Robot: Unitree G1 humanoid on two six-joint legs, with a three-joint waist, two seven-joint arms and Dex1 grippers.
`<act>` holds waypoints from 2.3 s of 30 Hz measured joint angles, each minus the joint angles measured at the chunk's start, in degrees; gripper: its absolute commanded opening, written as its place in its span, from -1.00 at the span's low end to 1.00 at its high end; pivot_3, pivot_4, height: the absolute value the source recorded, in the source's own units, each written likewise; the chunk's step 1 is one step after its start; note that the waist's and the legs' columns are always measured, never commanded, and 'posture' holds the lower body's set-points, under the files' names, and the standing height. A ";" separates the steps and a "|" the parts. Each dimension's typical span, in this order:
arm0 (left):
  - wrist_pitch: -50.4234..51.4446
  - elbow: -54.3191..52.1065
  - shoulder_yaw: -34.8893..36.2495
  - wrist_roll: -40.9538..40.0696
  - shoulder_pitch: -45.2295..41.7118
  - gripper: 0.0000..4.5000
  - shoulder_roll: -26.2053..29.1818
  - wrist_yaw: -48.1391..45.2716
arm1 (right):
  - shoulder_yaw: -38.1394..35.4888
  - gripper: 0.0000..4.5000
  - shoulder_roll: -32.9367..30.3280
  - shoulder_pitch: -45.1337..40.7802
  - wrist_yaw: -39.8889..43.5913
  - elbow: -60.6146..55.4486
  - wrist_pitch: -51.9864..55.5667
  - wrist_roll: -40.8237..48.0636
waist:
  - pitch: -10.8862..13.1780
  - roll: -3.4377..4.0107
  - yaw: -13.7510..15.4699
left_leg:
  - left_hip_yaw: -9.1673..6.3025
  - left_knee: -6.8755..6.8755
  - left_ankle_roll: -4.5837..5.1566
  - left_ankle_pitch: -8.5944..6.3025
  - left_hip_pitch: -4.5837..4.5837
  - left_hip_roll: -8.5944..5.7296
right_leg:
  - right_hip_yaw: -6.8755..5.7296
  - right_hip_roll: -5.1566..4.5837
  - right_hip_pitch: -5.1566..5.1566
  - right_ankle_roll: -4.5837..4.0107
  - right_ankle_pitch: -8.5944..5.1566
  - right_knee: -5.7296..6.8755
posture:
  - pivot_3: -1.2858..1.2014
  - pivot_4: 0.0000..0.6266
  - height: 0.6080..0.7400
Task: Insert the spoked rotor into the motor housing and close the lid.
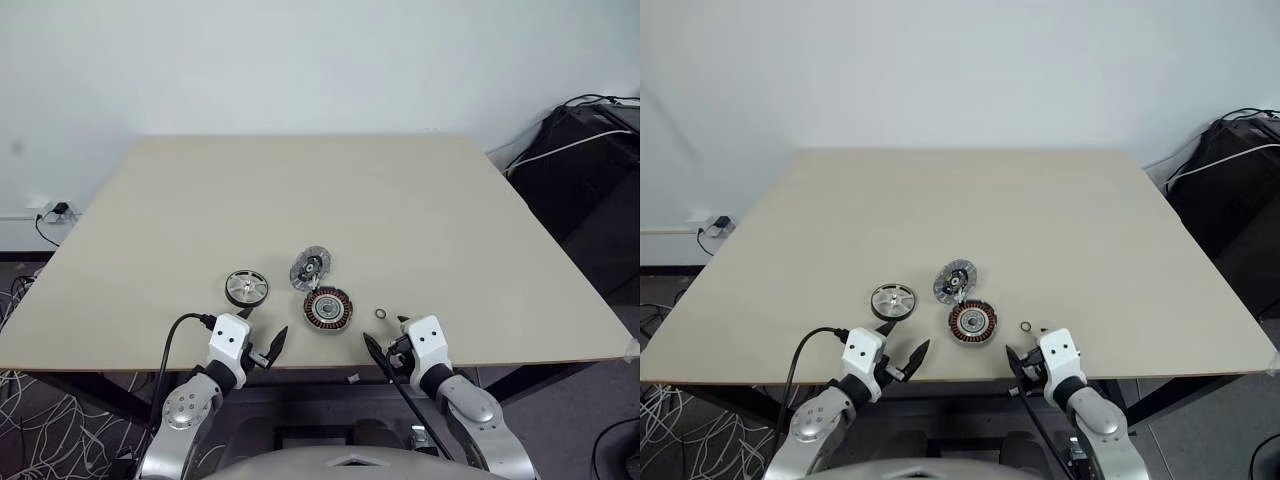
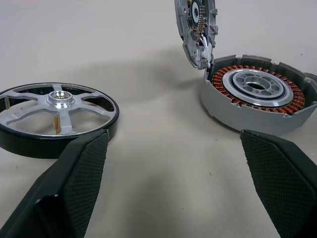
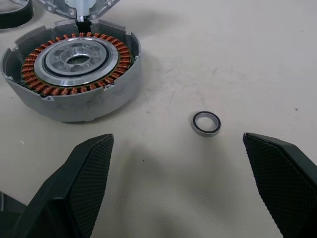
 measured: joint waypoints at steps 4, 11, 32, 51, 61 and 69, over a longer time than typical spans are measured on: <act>0.01 0.00 0.00 0.04 -0.03 0.99 0.00 0.06 | 0.00 1.00 0.01 -0.18 0.68 0.05 -0.07 0.33 | 0.00 0.00 0.00 | 0.00 0.00 0.00 0.00 0.00 0.00 | 0.00 0.00 0.00 0.00 0.00 0.00 | 0.03 -1.00 1.00; -0.19 0.00 -0.04 0.51 -0.05 0.99 0.02 0.39 | 0.00 1.00 0.34 -0.43 0.54 -0.09 -0.04 0.53 | 0.00 0.00 0.01 | 0.00 0.00 0.00 0.00 0.00 0.00 | 0.00 -0.01 0.00 0.00 0.00 0.00 | 0.03 -1.00 1.00; -0.34 0.00 -0.32 1.77 -0.52 0.99 -0.10 0.44 | -0.02 1.00 6.81 -9.50 -7.45 7.01 4.28 -1.61 | 0.00 0.02 -0.07 | 0.01 -0.05 0.01 0.01 -0.02 -0.02 | 0.00 0.01 -0.03 -0.28 0.17 -0.02 | 0.03 -1.00 1.00; -0.34 0.00 -0.30 2.06 0.03 1.00 -0.11 0.49 | -1.40 0.45 8.16 -12.59 -7.72 13.41 4.08 -1.16 | -0.04 -0.02 -0.77 | 0.00 -0.04 0.01 0.01 0.10 -0.01 | 0.00 0.07 0.06 -0.26 0.16 0.00 | 0.03 -1.00 1.00; -0.34 0.00 -0.30 2.10 0.00 1.00 -0.20 0.57 | -1.36 -0.56 8.38 -11.04 -7.59 11.74 4.31 -1.21 | -0.05 0.01 -0.80 | 0.00 -0.05 0.00 0.01 0.09 0.00 | 0.01 0.07 0.05 -0.27 0.16 -0.01 | 0.03 -1.00 1.00; -0.33 0.00 -0.31 2.12 -0.06 1.00 -0.28 0.93 | 0.66 -0.56 7.99 -11.07 -5.13 3.09 6.84 -0.21 | 0.01 0.08 -0.85 | 0.01 -0.06 0.01 0.01 0.05 0.00 | 0.02 0.08 0.00 -0.13 0.08 0.00 | 0.03 -1.00 1.00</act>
